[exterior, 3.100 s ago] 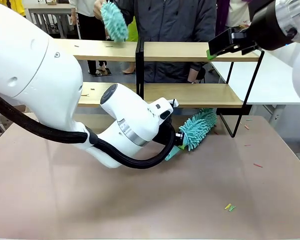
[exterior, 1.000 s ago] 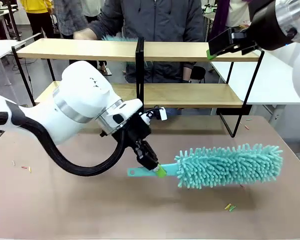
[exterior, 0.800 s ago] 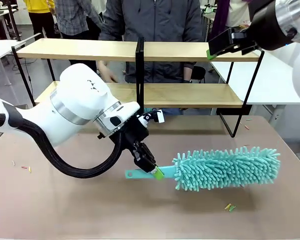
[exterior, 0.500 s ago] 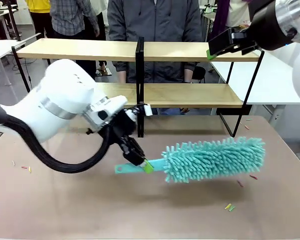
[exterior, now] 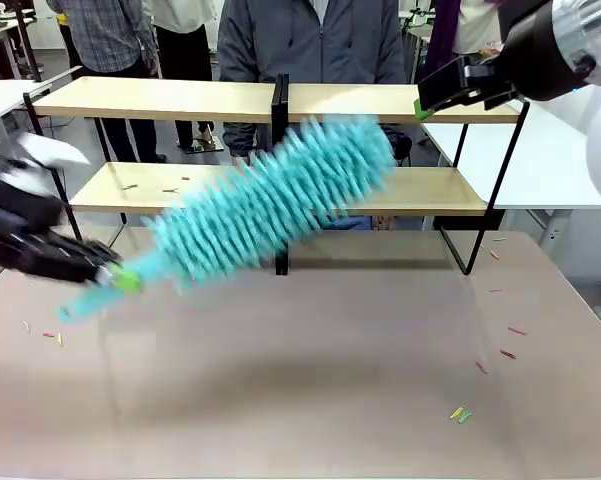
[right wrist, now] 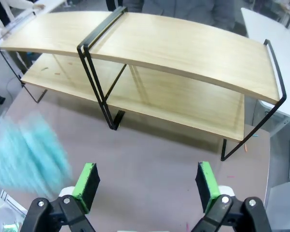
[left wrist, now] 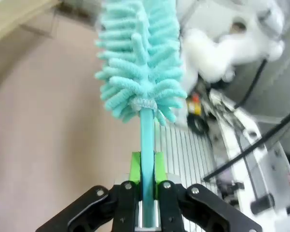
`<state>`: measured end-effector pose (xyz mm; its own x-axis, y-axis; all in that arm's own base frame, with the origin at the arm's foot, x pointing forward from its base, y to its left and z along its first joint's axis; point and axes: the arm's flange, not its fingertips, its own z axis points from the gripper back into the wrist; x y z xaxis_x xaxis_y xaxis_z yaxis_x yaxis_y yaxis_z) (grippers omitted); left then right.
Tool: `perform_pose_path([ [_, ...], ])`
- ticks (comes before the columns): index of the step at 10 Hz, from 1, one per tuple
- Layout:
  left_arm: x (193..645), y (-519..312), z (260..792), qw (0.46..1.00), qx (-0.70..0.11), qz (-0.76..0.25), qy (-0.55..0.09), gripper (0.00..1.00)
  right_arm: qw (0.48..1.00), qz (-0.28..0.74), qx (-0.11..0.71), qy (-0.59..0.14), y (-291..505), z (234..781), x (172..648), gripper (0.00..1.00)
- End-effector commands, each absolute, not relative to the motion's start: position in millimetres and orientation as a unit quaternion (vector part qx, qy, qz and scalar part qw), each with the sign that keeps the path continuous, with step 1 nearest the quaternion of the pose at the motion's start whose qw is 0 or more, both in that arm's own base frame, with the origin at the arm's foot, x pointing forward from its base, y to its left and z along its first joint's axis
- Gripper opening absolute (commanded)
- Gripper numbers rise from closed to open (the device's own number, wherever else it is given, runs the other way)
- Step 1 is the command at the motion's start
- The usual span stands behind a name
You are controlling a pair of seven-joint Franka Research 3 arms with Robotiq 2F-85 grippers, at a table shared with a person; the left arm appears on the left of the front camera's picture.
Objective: Clean the shelves.
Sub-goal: Clean a randomly selected level of the Shelf with the Duster, then clean another randomly selected level of the Shelf with the Duster.
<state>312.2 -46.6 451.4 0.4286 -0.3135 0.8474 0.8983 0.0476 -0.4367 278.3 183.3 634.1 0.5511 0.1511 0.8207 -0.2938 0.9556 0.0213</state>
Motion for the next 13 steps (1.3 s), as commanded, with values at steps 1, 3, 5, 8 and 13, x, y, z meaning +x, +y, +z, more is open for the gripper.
perform_pose_path([
  [1, 237.9, 7.1, 435.1, 0.665, -0.543, -0.314, -0.406, 0.13, 0.877, 0.127, 0.080, -0.456, 183.8, 634.7, 278.5, 1.00],
  [3, 222.5, 70.3, 456.1, 0.668, -0.545, -0.138, -0.487, 0.13, 0.877, 0.127, 0.080, -0.456, 183.8, 634.7, 278.5, 1.00],
  [5, 205.8, 141.6, 467.4, 0.647, -0.536, -0.005, -0.542, 0.13, 0.877, 0.127, 0.080, -0.456, 183.8, 634.7, 278.5, 1.00],
  [8, 204.1, 207.3, 431.1, 0.596, -0.554, 0.193, -0.549, 0.13, 0.877, 0.127, 0.080, -0.456, 183.8, 634.7, 278.5, 1.00],
  [13, 207.2, 247.0, 475.9, 0.652, -0.534, 0.068, -0.534, 0.13, 0.877, 0.127, 0.080, -0.456, 183.8, 634.7, 278.5, 1.00],
])
